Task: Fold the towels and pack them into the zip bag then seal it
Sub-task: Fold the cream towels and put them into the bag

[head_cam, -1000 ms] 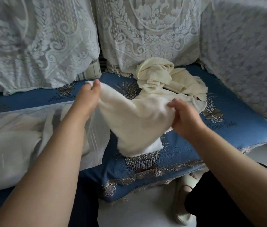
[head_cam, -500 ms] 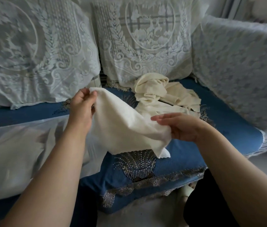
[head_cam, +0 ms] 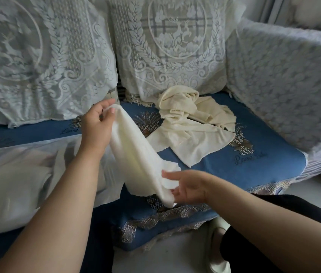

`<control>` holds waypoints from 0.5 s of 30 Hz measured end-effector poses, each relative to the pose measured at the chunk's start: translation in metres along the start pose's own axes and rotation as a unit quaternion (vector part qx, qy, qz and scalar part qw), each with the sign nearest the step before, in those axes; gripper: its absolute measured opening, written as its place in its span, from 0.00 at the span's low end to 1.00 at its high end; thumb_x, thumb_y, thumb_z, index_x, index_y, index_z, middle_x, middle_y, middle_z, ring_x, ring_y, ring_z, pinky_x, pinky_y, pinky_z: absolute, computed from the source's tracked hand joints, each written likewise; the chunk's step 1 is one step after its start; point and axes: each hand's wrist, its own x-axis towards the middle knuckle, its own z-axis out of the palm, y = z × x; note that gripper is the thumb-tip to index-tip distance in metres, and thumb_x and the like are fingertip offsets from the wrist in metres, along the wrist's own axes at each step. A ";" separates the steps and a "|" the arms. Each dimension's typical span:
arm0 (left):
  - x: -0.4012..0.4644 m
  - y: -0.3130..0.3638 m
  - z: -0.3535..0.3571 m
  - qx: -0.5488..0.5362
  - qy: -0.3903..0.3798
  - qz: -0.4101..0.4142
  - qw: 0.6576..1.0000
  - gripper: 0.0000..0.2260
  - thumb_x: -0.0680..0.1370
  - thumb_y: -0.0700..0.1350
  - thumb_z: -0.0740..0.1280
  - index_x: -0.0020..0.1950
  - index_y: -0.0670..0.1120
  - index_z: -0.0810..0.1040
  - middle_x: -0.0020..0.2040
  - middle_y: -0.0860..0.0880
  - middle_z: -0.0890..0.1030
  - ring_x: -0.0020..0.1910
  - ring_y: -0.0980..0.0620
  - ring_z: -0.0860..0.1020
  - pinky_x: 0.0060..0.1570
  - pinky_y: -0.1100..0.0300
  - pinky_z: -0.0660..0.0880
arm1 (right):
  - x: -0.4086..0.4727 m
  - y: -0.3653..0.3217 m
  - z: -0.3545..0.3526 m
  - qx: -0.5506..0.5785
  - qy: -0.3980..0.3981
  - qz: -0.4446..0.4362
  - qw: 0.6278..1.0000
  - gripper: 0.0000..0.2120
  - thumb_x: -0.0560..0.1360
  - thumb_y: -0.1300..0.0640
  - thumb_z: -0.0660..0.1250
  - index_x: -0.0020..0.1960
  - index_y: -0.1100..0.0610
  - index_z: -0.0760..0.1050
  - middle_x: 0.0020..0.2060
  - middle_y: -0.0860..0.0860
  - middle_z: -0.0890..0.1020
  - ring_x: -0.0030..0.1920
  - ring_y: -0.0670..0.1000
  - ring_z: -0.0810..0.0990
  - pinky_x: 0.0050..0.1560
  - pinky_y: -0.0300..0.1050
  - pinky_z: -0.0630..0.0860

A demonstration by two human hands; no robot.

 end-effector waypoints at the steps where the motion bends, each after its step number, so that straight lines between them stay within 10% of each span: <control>1: -0.001 0.000 -0.001 -0.012 0.002 -0.005 1.000 0.09 0.79 0.42 0.64 0.51 0.56 0.79 0.45 0.55 0.81 0.41 0.62 0.77 0.45 0.65 0.75 | 0.004 0.008 0.002 -0.010 0.005 0.003 1.000 0.19 0.76 0.60 0.67 0.65 0.58 0.67 0.49 0.59 0.80 0.39 0.55 0.82 0.39 0.49 0.82; 5: -0.001 -0.005 -0.009 -0.035 0.006 -0.033 0.999 0.09 0.78 0.40 0.65 0.45 0.55 0.79 0.39 0.55 0.79 0.38 0.61 0.76 0.46 0.56 0.75 | 0.006 0.021 0.002 -0.010 0.032 -0.026 0.999 0.32 0.76 0.67 0.64 0.74 0.49 0.57 0.49 0.55 0.82 0.36 0.52 0.83 0.33 0.45 0.81; 9: 0.002 -0.009 -0.016 -0.006 0.024 -0.048 0.999 0.10 0.79 0.39 0.64 0.58 0.48 0.79 0.53 0.50 0.82 0.54 0.55 0.79 0.59 0.56 0.74 | -0.013 0.004 0.003 -0.036 0.042 -0.169 0.984 0.23 0.77 0.68 0.62 0.70 0.56 0.67 0.49 0.56 0.82 0.40 0.51 0.78 0.35 0.40 0.80; 15: 0.005 -0.014 -0.029 0.110 0.127 -0.017 0.986 0.12 0.80 0.45 0.63 0.61 0.46 0.78 0.58 0.46 0.81 0.58 0.50 0.79 0.60 0.56 0.74 | -0.071 -0.045 -0.003 -0.209 0.348 -0.538 0.739 0.13 0.74 0.61 0.70 0.58 0.55 0.80 0.39 0.45 0.81 0.36 0.36 0.77 0.42 0.26 0.74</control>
